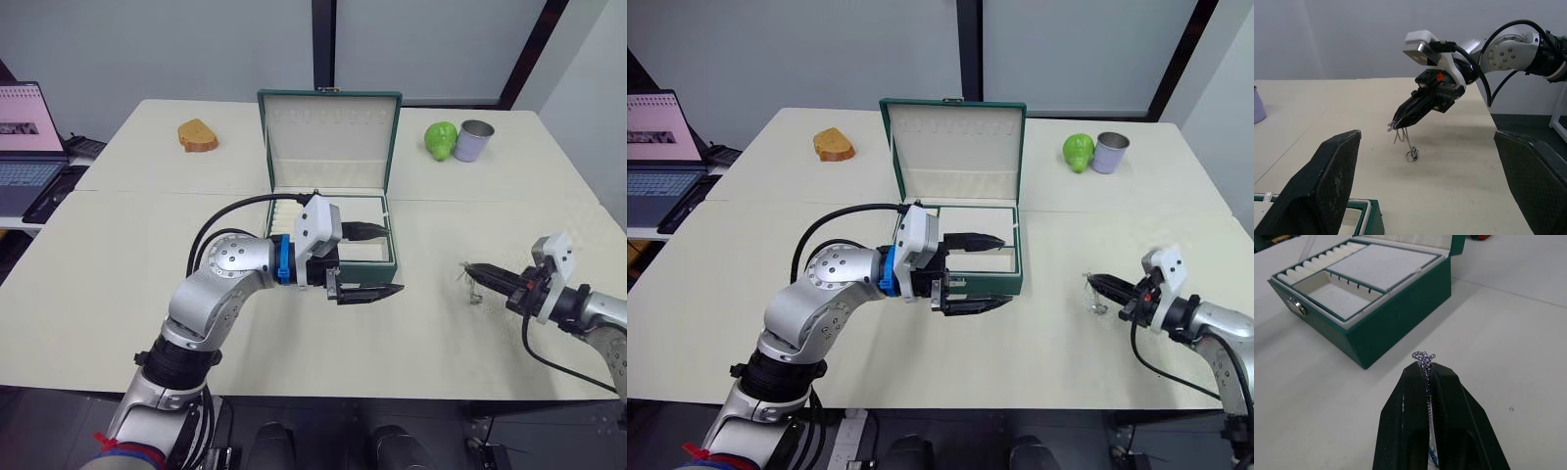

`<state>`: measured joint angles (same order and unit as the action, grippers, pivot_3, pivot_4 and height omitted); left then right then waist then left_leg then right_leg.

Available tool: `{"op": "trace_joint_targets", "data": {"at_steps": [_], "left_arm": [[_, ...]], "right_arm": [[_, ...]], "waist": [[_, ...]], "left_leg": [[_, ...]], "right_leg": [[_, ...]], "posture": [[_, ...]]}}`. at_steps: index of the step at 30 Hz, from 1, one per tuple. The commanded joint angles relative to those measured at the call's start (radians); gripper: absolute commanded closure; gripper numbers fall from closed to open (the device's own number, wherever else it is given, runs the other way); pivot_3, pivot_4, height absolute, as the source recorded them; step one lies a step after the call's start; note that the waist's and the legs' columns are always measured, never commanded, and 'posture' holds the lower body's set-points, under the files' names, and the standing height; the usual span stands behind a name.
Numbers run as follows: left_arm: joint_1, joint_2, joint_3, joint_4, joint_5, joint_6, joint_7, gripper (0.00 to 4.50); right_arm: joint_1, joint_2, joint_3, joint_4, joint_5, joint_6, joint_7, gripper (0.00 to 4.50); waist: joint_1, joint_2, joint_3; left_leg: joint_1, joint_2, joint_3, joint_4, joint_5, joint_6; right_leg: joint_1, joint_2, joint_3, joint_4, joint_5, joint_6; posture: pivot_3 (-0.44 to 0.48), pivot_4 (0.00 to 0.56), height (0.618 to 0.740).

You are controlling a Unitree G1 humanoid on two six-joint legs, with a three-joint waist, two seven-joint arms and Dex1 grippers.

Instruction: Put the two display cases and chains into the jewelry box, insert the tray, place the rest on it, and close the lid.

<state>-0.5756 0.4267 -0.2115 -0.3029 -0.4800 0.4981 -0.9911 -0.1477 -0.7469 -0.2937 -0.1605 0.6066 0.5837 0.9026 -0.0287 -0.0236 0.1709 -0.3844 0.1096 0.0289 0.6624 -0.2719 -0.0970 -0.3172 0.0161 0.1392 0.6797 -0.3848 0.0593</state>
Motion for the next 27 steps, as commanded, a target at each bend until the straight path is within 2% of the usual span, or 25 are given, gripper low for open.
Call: {"op": "trace_joint_targets", "data": {"at_steps": [1,10,19,27], "left_arm": [[-0.003,-0.008,-0.006,-0.018,0.001,-0.004,0.011,0.0],[0.021,-0.015,0.002,-0.021,0.001,-0.008,0.04,0.0],[0.073,-0.033,0.063,-0.038,0.011,-0.045,0.132,0.0],[0.264,-0.009,0.207,-0.157,-0.003,-0.055,0.258,0.0]], "right_arm": [[-0.055,-0.023,-0.041,-0.053,0.061,0.041,-0.009,4.5],[-0.249,-0.014,0.001,-0.041,0.109,0.088,-0.014,4.5],[-0.411,-0.014,0.044,-0.029,0.137,0.122,0.017,4.5],[-0.554,-0.018,0.14,-0.011,0.123,0.129,0.089,4.5]], "waist": [[0.0,0.0,0.0],[-0.001,0.0,0.0],[-0.001,0.0,0.001],[-0.004,0.001,0.002]], "left_leg": [[0.0,0.0,0.0,0.0,0.0,0.0],[0.0,0.0,0.0,0.0,0.0,0.0],[-0.001,0.0,0.0,0.0,0.0,0.0],[-0.001,0.001,0.001,-0.001,0.0,0.0]], "right_leg": [[0.0,0.0,0.0,0.0,0.0,0.0],[-0.001,0.0,0.001,0.0,0.0,0.0],[-0.002,0.0,0.002,0.0,0.0,0.0],[-0.003,0.0,0.003,0.0,0.0,0.0]], "posture": [[0.0,0.15,0.74],[0.0,0.15,0.74],[0.0,0.15,0.74],[0.0,0.15,0.74]]}}
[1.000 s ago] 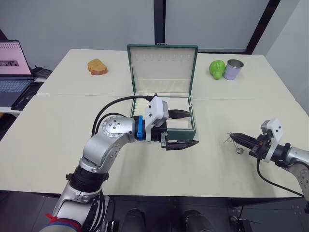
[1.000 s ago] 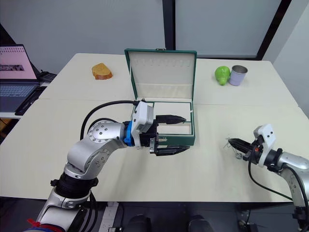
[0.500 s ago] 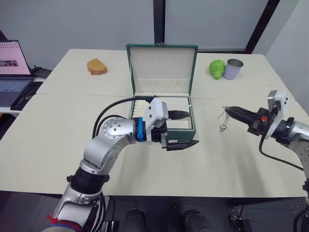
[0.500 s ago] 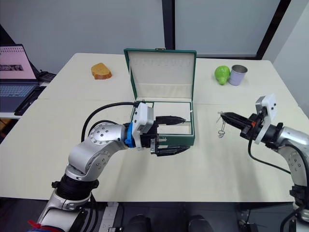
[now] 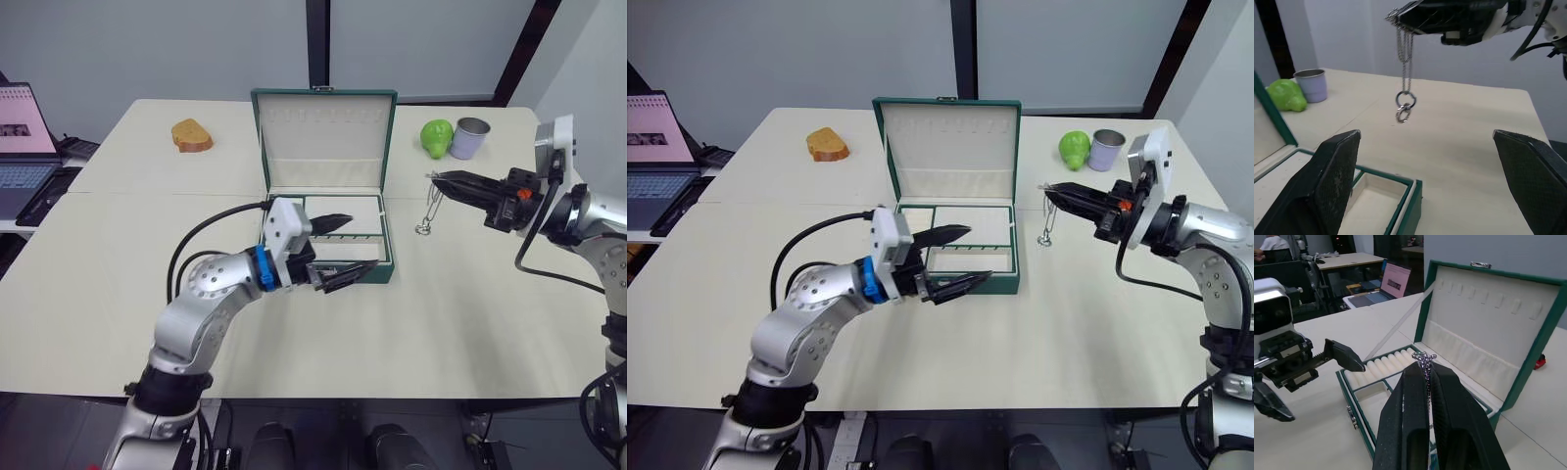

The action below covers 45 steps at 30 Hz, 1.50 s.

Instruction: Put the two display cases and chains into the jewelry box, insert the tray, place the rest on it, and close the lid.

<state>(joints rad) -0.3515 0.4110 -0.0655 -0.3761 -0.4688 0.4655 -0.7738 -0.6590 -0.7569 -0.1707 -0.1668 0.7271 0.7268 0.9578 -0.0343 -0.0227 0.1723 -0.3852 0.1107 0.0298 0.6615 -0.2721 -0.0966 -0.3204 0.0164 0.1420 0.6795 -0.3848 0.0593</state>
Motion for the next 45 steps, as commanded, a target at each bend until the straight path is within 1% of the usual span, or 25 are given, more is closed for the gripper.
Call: {"op": "trace_joint_targets", "data": {"at_steps": [1,3,8,14,17,22,29,33,41,45], "left_arm": [[0.066,0.01,0.076,-0.104,-0.018,-0.019,0.055,0.0],[0.144,0.019,0.121,-0.156,-0.022,-0.015,0.089,0.0],[0.274,0.021,0.21,-0.25,-0.051,-0.018,0.153,0.0],[0.401,0.034,0.268,-0.332,-0.067,-0.033,0.18,0.0],[0.442,0.036,0.274,-0.359,-0.067,-0.047,0.188,0.0],[0.479,0.042,0.269,-0.377,-0.057,-0.061,0.195,0.0],[0.477,0.046,0.252,-0.379,-0.048,-0.067,0.216,0.0],[0.489,0.048,0.251,-0.387,-0.048,-0.072,0.224,0.0],[0.504,0.055,0.248,-0.394,-0.047,-0.076,0.24,0.0],[0.499,0.055,0.242,-0.394,-0.05,-0.073,0.248,0.0]], "right_arm": [[-0.055,-0.007,0.027,0.001,0.0,-0.015,0.044,4.5],[-0.085,0.003,0.056,0.016,-0.007,-0.022,0.066,4.5],[-0.128,0.035,0.104,0.055,-0.025,-0.041,0.1,4.5],[-0.164,0.079,0.172,0.127,-0.095,-0.102,0.138,4.5],[-0.175,0.1,0.205,0.169,-0.136,-0.14,0.16,4.5],[-0.196,0.136,0.228,0.234,-0.177,-0.18,0.19,4.5],[-0.236,0.21,0.26,0.336,-0.247,-0.246,0.208,4.5],[-0.234,0.241,0.287,0.391,-0.294,-0.297,0.226,4.5],[-0.189,0.251,0.326,0.45,-0.369,-0.378,0.27,4.5],[-0.173,0.252,0.343,0.469,-0.413,-0.408,0.269,4.5]], "waist": [[0.002,0.0,0.0],[0.002,-0.001,0.001],[0.002,-0.001,0.001],[0.001,-0.001,0.002],[0.0,-0.001,0.002],[0.001,-0.001,0.003],[-0.003,-0.001,0.003],[-0.003,-0.001,0.003],[-0.006,0.0,0.004],[-0.009,0.0,0.004]], "left_leg": [[0.0,0.0,0.0,0.0,0.0,0.0],[0.0,0.0,0.001,0.0,0.0,0.0],[0.0,0.001,0.001,0.0,0.0,0.0],[0.0,0.001,0.001,0.0,0.0,0.0],[0.0,0.001,0.002,-0.001,0.0,0.0],[0.0,0.001,0.002,-0.001,0.0,0.0],[0.0,0.001,0.002,-0.001,0.0,0.0],[0.0,0.001,0.003,-0.001,0.0,0.0],[0.0,0.001,0.003,-0.001,0.0,0.0],[0.0,0.001,0.004,-0.001,0.0,0.0]], "right_leg": [[0.0,0.0,0.0,0.0,0.0,0.0],[0.0,0.0,0.001,-0.001,0.0,0.0],[-0.001,-0.001,0.001,0.0,0.0,0.0],[-0.001,-0.001,0.001,0.0,0.0,0.0],[-0.002,0.0,0.001,0.0,0.0,0.0],[-0.002,-0.001,0.001,0.0,0.0,0.0],[-0.003,0.0,0.002,0.0,0.0,0.0],[-0.003,-0.001,0.002,0.0,0.0,0.0],[-0.003,0.0,0.002,0.0,0.0,0.0],[-0.003,0.0,0.003,0.0,0.0,0.0]], "posture": [[0.0,0.15,0.74],[0.0,0.15,0.74],[0.0,0.15,0.74],[0.0,0.15,0.74],[0.0,0.15,0.74],[0.0,0.15,0.74],[0.0,0.15,0.74],[0.0,0.15,0.74],[0.0,0.15,0.74],[0.0,0.15,0.74]]}}
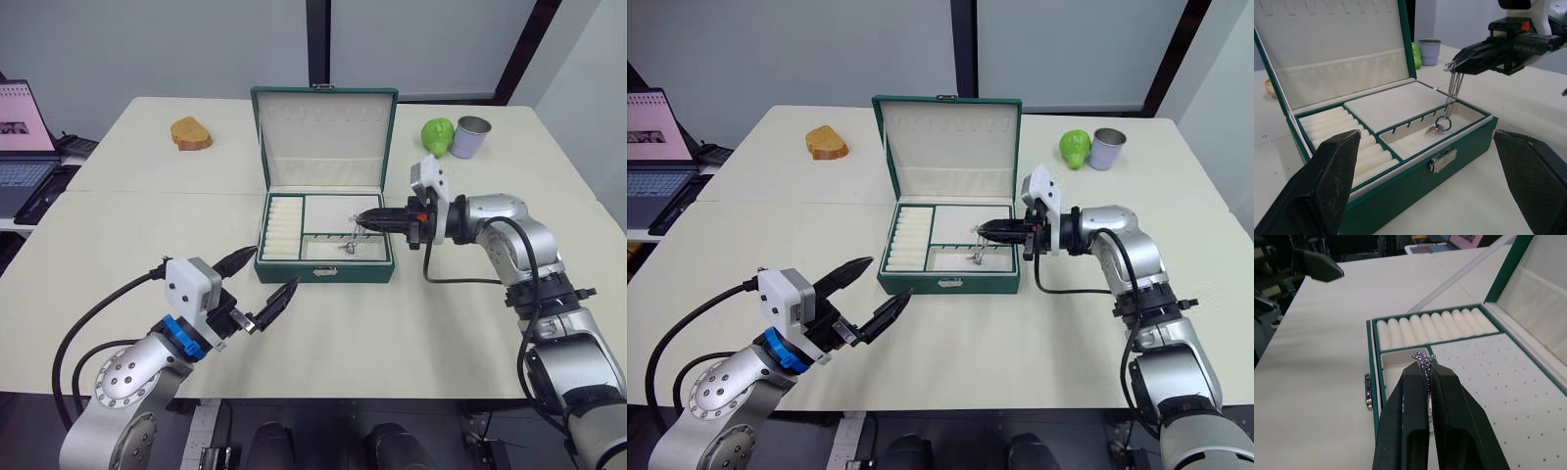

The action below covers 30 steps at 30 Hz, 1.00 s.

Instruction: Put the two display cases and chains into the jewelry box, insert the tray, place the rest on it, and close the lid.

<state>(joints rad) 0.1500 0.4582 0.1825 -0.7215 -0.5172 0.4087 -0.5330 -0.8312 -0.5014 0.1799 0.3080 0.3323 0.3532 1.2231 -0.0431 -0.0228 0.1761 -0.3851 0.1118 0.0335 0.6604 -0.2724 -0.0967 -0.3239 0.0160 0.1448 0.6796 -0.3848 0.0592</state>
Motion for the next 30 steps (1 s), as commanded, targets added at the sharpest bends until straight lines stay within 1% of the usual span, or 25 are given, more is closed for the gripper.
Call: {"op": "trace_joint_targets", "data": {"at_steps": [1,3,5,14,18,23,27,30], "left_arm": [[-0.004,0.008,-0.007,-0.048,-0.003,-0.015,0.007,0.0],[-0.005,0.012,-0.007,-0.047,-0.006,-0.013,0.004,0.0],[-0.006,0.018,-0.007,-0.045,-0.013,-0.006,-0.001,0.0],[-0.029,0.039,-0.009,-0.03,-0.036,0.012,-0.006,0.0],[-0.034,0.073,0.007,-0.024,-0.087,0.073,-0.02,0.0],[-0.041,0.114,0.056,0.011,-0.128,0.099,-0.036,0.0],[-0.06,0.163,0.148,0.1,-0.168,0.107,-0.074,0.0],[-0.067,0.202,0.208,0.196,-0.157,0.084,-0.111,0.0]], "right_arm": [[0.0,-0.003,-0.007,-0.004,-0.024,-0.035,0.003,4.5],[-0.002,0.0,-0.016,-0.005,-0.02,-0.017,0.001,3.89],[-0.003,-0.002,-0.025,-0.014,-0.013,-0.003,0.004,3.56],[0.009,-0.017,-0.078,-0.062,0.035,0.05,-0.004,1.37],[0.024,-0.041,-0.128,-0.074,0.063,0.086,-0.009,0.05],[0.051,-0.082,-0.179,-0.084,0.086,0.117,-0.018,0.02],[0.094,-0.134,-0.223,-0.062,0.071,0.099,-0.043,0.02],[0.138,-0.171,-0.258,-0.029,0.045,0.056,-0.084,0.02]], "waist": [[-0.001,0.0,0.0],[-0.002,0.0,0.0],[-0.002,0.0,0.0],[-0.002,0.0,0.0],[-0.002,0.0,0.0],[-0.002,0.0,0.001],[-0.003,0.001,0.002],[-0.004,0.001,0.004]], "left_leg": [[0.0,0.0,0.0,0.0,0.0,0.0],[0.0,0.0,0.0,0.0,0.0,0.0],[0.0,0.0,0.0,0.0,0.0,0.0],[0.0,0.0,0.0,0.0,0.0,0.0],[0.0,0.0,0.0,0.0,0.0,0.0],[0.0,0.0,0.0,0.0,0.0,0.0],[0.0,0.0,0.0,0.0,0.0,0.0],[0.0,0.0,0.0,0.0,0.0,0.0]], "right_leg": [[0.0,0.0,0.0,0.0,0.0,0.0],[0.0,0.0,0.0,0.0,0.0,0.0],[0.0,0.0,0.0,0.0,0.0,0.0],[0.0,0.0,0.0,0.0,0.0,0.0],[0.0,0.0,0.0,0.0,0.0,0.0],[0.0,0.0,0.0,0.0,0.0,0.0],[0.0,0.0,0.0,0.0,0.0,0.0],[0.0,0.0,0.0,0.0,0.0,0.0]], "posture": [[0.0,0.15,0.74],[0.0,0.15,0.74],[0.0,0.15,0.74],[0.0,0.15,0.74],[0.0,0.15,0.74],[0.0,0.15,0.74],[0.0,0.15,0.74],[0.0,0.15,0.74]]}}
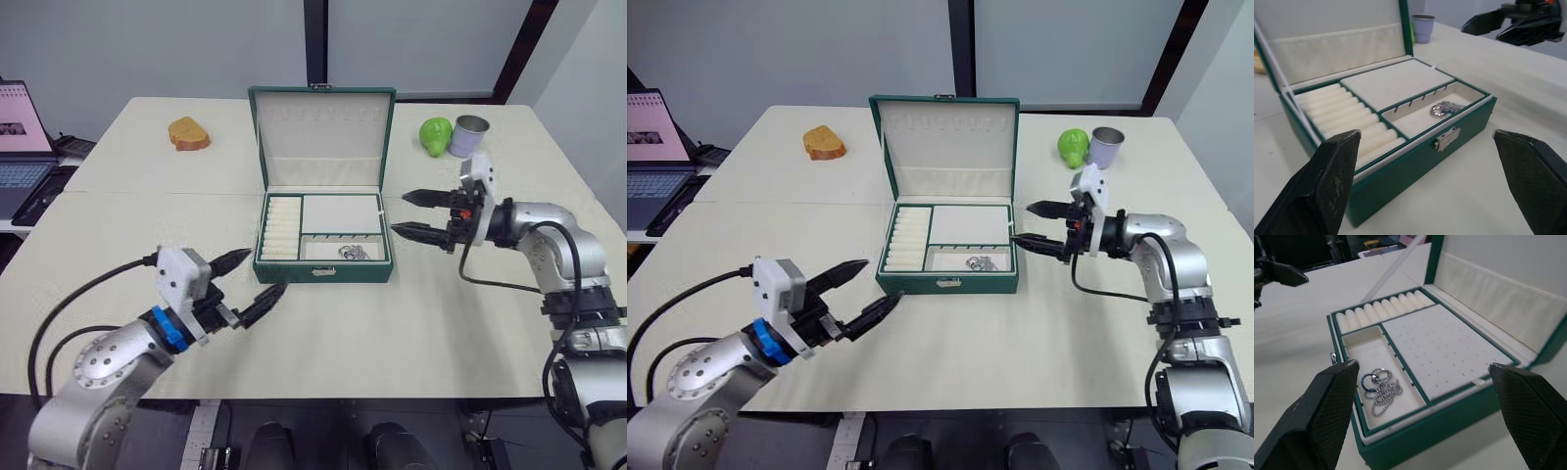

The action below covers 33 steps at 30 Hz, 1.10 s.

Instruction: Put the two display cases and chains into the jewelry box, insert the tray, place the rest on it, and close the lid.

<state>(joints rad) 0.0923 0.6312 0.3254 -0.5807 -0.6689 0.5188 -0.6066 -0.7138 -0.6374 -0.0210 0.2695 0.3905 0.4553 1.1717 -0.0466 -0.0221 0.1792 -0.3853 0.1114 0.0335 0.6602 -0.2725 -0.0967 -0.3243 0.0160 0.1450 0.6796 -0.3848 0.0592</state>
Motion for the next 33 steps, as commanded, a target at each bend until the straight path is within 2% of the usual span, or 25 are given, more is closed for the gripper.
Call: {"op": "trace_joint_targets", "data": {"at_steps": [1,7,14,17,21,22,27,31,33], "left_arm": [[-0.01,0.038,0.077,0.076,-0.003,-0.031,-0.05,0.0],[-0.09,0.109,0.121,0.319,0.093,-0.128,-0.097,0.0],[-0.259,0.117,0.033,0.593,0.224,-0.195,-0.099,0.0],[-0.326,0.078,-0.023,0.659,0.264,-0.219,-0.089,0.0],[-0.402,0.016,-0.101,0.716,0.32,-0.26,-0.072,0.87],[-0.418,0.004,-0.109,0.729,0.325,-0.265,-0.071,1.25],[-0.476,-0.034,-0.142,0.772,0.349,-0.269,-0.071,2.74],[-0.503,-0.072,-0.18,0.785,0.362,-0.269,-0.082,3.96],[-0.512,-0.09,-0.192,0.785,0.367,-0.267,-0.083,4.44]], "right_arm": [[0.031,-0.043,-0.064,0.015,-0.016,-0.055,-0.04,0.02],[0.107,-0.064,-0.1,0.091,-0.071,-0.162,-0.119,0.02],[0.139,-0.022,-0.117,0.134,-0.087,-0.229,-0.203,0.02],[0.131,0.011,-0.098,0.15,-0.105,-0.247,-0.228,0.61],[0.111,0.08,-0.06,0.155,-0.122,-0.257,-0.256,1.96],[0.105,0.094,-0.053,0.159,-0.128,-0.26,-0.261,2.28],[0.061,0.146,-0.012,0.211,-0.164,-0.297,-0.274,3.44],[0.031,0.191,0.014,0.226,-0.174,-0.309,-0.269,4.37],[0.026,0.208,0.025,0.22,-0.177,-0.306,-0.265,4.5]], "waist": [[0.0,0.0,0.001],[-0.004,0.001,0.003],[-0.009,0.001,0.003],[-0.01,0.001,0.003],[-0.01,0.001,0.003],[-0.01,0.001,0.003],[-0.012,0.001,0.003],[-0.014,0.001,0.003],[-0.014,0.001,0.003]], "left_leg": [[0.0,0.0,0.0,0.0,0.0,0.0],[0.0,0.0,0.002,0.0,0.0,0.0],[-0.001,0.0,0.005,0.0,0.0,0.0],[-0.001,0.0,0.006,0.0,0.0,0.0],[-0.001,0.001,0.006,0.001,0.0,0.0],[-0.003,0.001,0.007,0.001,0.0,-0.001],[-0.012,0.001,0.007,0.004,0.0,-0.001],[-0.012,0.001,0.007,0.004,0.001,-0.001],[-0.012,0.001,0.007,0.004,0.001,-0.001]], "right_leg": [[0.0,0.0,0.0,0.0,0.0,0.0],[-0.002,0.0,0.002,0.0,0.0,0.0],[-0.004,0.0,0.003,0.001,0.0,0.0],[-0.004,0.0,0.003,0.001,0.0,0.0],[-0.005,0.0,0.003,0.002,0.0,0.0],[-0.007,0.0,0.003,0.003,0.0,0.0],[-0.019,0.0,0.003,0.01,0.0,0.0],[-0.02,0.0,0.002,0.013,0.0,0.0],[-0.02,0.0,0.002,0.014,0.0,0.0]], "posture": [[0.0,0.15,0.74],[0.0,0.15,0.74],[0.0,0.15,0.74],[0.0,0.15,0.74],[0.0,0.15,0.74],[0.0,0.15,0.74],[0.0,0.15,0.74],[0.0,0.15,0.74],[0.0,0.15,0.74]]}}
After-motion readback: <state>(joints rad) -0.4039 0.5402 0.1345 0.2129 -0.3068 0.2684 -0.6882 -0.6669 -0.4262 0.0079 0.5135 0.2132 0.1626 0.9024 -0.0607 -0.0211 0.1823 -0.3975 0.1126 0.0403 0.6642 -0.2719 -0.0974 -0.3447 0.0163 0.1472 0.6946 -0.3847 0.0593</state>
